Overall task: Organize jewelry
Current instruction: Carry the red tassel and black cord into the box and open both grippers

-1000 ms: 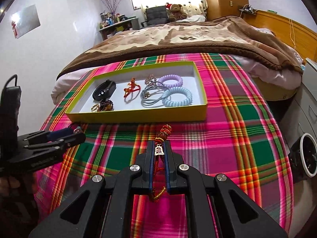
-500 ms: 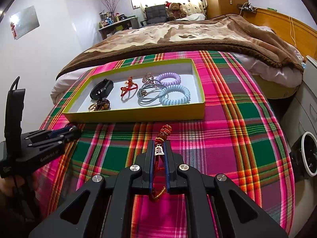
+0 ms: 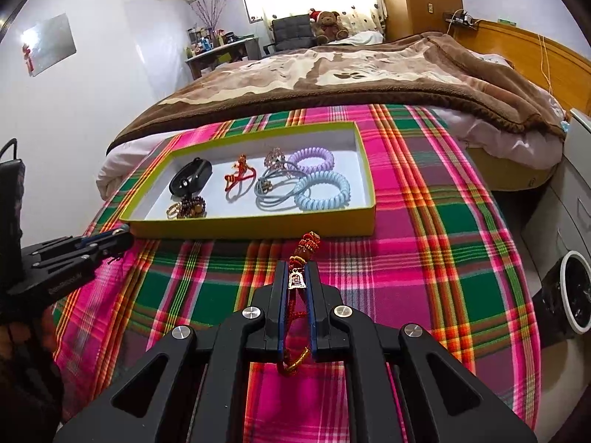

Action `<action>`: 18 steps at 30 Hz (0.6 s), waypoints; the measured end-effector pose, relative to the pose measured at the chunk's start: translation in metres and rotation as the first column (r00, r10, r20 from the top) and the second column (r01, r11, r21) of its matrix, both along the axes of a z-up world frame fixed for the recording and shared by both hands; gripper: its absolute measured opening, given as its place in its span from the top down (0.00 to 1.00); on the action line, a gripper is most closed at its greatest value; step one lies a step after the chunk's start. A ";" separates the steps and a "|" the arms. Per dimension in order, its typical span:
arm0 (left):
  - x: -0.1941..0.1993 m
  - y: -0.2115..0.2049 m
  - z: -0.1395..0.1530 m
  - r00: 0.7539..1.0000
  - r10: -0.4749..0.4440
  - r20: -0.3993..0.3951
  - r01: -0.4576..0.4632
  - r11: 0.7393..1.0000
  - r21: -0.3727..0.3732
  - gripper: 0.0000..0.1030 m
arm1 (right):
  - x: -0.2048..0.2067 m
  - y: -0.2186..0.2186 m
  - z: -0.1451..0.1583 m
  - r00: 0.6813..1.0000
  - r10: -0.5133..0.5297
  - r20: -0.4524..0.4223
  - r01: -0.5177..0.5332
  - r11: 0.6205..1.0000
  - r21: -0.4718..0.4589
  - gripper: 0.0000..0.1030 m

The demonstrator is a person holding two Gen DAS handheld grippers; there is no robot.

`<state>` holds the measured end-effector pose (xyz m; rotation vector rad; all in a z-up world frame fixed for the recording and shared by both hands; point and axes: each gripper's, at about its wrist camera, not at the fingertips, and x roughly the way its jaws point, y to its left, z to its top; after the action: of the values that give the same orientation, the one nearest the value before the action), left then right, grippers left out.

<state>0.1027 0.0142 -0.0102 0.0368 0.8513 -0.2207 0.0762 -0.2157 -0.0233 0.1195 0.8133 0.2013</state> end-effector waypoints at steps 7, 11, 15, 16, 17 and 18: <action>0.003 -0.001 0.020 0.999 -0.014 0.039 0.015 1.000 -0.012 0.84 | 0.006 -0.003 0.012 1.000 0.011 0.028 -0.011 1.000 0.002 0.91; 0.011 -0.004 0.026 0.999 -0.023 0.047 0.024 1.000 -0.020 0.84 | 0.019 -0.007 0.025 0.998 0.023 0.054 -0.023 1.000 -0.002 0.91; 0.023 -0.006 0.032 0.998 -0.031 0.059 0.033 0.999 -0.038 0.84 | 0.038 -0.009 0.036 0.997 0.035 0.072 -0.035 0.999 -0.011 0.91; 0.026 -0.006 0.033 0.998 -0.029 0.059 0.031 0.999 -0.041 0.84 | 0.043 -0.009 0.038 0.996 0.040 0.075 -0.039 0.999 -0.016 0.91; 0.029 -0.007 0.033 0.998 -0.030 0.059 0.033 0.999 -0.043 0.84 | 0.050 -0.009 0.040 0.996 0.045 0.076 -0.043 0.999 -0.024 0.91; 0.032 -0.008 0.033 0.998 -0.031 0.058 0.034 0.998 -0.047 0.84 | 0.055 -0.009 0.041 0.996 0.046 0.076 -0.044 0.999 -0.028 0.91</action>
<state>0.1347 0.0063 0.0226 0.0119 0.7884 -0.2691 0.1315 -0.2245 0.0176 0.0685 0.7426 0.2366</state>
